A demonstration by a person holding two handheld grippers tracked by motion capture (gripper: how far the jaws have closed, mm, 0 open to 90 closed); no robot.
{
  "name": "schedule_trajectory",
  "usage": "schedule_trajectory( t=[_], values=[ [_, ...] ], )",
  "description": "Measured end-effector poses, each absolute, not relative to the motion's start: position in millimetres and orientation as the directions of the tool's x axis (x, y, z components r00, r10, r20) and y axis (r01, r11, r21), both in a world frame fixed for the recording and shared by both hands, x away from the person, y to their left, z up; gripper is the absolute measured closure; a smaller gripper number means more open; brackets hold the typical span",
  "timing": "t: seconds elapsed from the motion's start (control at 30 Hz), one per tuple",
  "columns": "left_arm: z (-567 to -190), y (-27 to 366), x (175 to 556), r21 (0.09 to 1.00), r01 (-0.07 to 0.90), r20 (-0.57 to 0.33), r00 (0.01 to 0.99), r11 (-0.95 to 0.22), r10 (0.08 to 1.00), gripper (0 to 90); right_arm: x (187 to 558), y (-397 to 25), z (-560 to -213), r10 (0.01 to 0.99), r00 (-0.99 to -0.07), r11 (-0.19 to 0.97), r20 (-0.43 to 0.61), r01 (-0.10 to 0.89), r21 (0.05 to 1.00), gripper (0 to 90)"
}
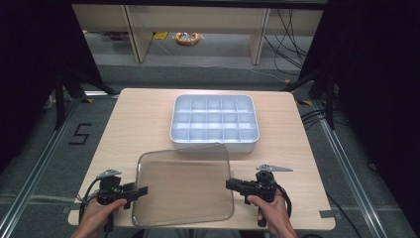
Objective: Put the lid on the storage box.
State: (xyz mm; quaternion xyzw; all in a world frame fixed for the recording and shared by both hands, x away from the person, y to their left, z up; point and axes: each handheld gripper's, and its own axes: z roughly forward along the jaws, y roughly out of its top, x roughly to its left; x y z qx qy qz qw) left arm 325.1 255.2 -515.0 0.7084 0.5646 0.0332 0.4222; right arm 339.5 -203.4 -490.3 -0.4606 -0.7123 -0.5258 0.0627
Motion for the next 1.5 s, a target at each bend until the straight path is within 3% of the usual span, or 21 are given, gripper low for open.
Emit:
schedule_trajectory(
  t=[0.27, 0.5, 0.97, 1.5],
  values=[
    [-507, 262, 320, 0.7, 0.709, -0.46, 0.355, 0.087, 0.814, 55.4, 341, -208, -491, 0.645, -0.496, 0.002, 0.581, 0.761, 0.648, 70.1],
    [-489, 265, 310, 0.756, 0.637, -0.474, 0.371, 0.153, 0.799, 68.1, 338, -207, -487, 0.7, -0.461, 0.009, 0.545, 0.769, 0.639, 69.7],
    [-464, 255, 297, 0.816, 0.566, -0.407, 0.418, 0.118, 0.812, 71.5, 331, -210, -469, 0.731, -0.502, 0.043, 0.462, 0.71, 0.703, 69.9],
    [-440, 225, 337, 0.802, 0.592, -0.398, 0.433, 0.078, 0.808, 70.7, 354, -230, -420, 0.793, -0.467, 0.019, 0.392, 0.663, 0.749, 68.7]
  ],
)
